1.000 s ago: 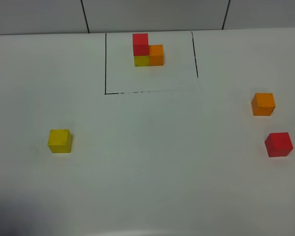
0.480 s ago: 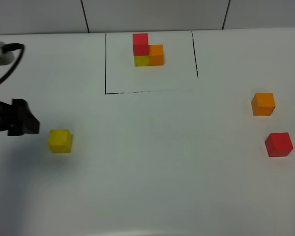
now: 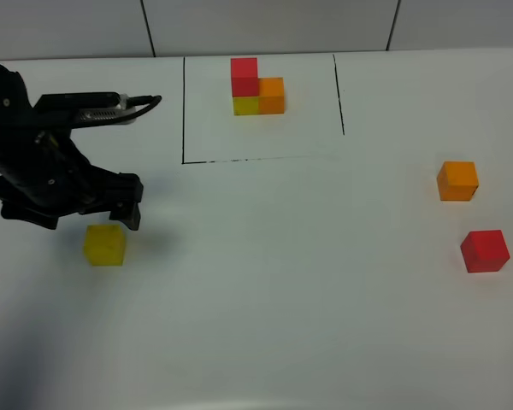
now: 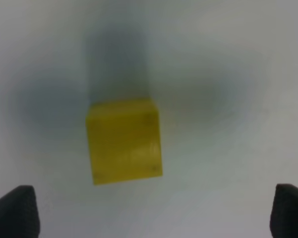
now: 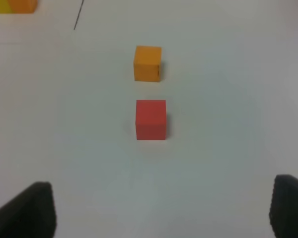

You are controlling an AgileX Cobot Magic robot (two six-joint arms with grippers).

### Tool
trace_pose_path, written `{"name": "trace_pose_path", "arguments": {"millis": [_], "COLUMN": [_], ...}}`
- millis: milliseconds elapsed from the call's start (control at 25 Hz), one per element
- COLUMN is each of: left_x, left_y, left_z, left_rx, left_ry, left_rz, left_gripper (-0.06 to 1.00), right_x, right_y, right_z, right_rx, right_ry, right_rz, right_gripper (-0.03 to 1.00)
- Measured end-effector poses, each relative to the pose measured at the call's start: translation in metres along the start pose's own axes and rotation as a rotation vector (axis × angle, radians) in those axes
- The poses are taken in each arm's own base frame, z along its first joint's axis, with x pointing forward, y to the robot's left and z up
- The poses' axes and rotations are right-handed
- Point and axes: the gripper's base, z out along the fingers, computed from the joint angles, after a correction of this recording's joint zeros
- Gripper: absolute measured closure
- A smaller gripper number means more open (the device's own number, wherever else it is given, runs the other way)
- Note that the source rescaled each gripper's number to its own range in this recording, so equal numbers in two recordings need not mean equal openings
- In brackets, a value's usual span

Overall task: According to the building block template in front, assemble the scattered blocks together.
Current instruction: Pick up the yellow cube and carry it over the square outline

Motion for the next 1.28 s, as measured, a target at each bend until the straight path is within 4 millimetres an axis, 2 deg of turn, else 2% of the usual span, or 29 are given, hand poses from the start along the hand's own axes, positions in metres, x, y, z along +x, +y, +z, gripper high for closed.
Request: {"name": "trace_pose_path", "arguments": {"millis": [200, 600, 1000, 1120, 1200, 1280], "left_x": [-0.004, -0.006, 0.011, 0.01, 0.009, 0.009], "left_y": [-0.001, 0.008, 0.016, 0.016, 0.016, 0.015], "left_z": [0.02, 0.021, 0.054, 0.057, 0.058, 0.058], "left_rx": [-0.022, -0.071, -0.073, -0.071, -0.069, -0.068], "left_ry": [0.07, 0.064, 0.04, 0.035, 0.027, 0.018], "left_rz": [-0.007, -0.017, -0.016, -0.017, -0.017, -0.017], "left_gripper": [-0.01, -0.01, 0.01, 0.12, 0.3, 0.61], "right_x": [0.0, 0.0, 0.0, 0.0, 0.0, 0.0], "right_y": [0.0, 0.0, 0.0, 0.0, 0.0, 0.0], "right_z": [0.0, 0.0, 0.0, 0.0, 0.0, 0.0], "right_rx": [0.0, 0.0, 0.0, 0.0, 0.0, 0.0], "right_ry": [0.0, 0.0, 0.0, 0.0, 0.0, 0.0], "right_rz": [0.0, 0.0, 0.0, 0.0, 0.0, 0.0], "right_gripper": [0.22, 0.22, 0.22, 0.22, 0.22, 0.22]}}
